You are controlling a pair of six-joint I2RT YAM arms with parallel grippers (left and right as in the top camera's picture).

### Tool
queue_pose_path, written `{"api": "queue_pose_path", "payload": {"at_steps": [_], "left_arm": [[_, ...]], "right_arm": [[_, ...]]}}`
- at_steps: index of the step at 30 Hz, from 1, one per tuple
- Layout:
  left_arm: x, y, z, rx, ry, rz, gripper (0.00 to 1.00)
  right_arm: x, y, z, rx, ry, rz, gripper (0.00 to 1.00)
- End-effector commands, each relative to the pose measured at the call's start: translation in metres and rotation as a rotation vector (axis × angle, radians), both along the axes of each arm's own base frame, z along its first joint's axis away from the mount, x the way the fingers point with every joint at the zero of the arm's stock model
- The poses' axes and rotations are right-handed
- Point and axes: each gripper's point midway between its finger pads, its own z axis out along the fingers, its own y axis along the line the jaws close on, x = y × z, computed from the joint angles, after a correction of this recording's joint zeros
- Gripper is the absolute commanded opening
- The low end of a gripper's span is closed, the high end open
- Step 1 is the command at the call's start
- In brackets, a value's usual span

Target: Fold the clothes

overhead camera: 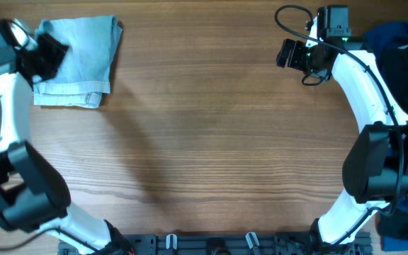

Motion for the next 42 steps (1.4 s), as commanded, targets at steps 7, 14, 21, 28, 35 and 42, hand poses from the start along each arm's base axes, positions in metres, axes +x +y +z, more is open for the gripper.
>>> {"api": "queue_pose_path", "payload": {"at_steps": [7, 14, 21, 28, 35, 42], "left_arm": [[0.056, 0.050, 0.028, 0.210, -0.269, 0.107, 0.04], [0.104, 0.072, -0.021, 0.222, -0.417, 0.146, 0.04], [0.103, 0.117, -0.095, 0.319, -0.298, 0.354, 0.04], [0.090, 0.136, -0.160, 0.308, -0.197, 0.371, 0.04], [0.076, 0.157, -0.187, 0.364, -0.142, 0.359, 0.04], [0.099, 0.140, -0.081, 0.295, -0.368, 0.255, 0.04]], "right_arm": [[0.004, -0.002, 0.010, -0.014, -0.027, 0.005, 1.00], [0.004, -0.002, 0.010, -0.014, -0.027, 0.005, 1.00], [0.004, -0.002, 0.010, -0.014, -0.027, 0.005, 1.00], [0.004, -0.002, 0.010, -0.015, -0.027, 0.005, 1.00], [0.004, -0.002, 0.010, -0.015, -0.027, 0.005, 1.00], [0.004, -0.002, 0.010, -0.014, -0.027, 0.005, 1.00]]}}
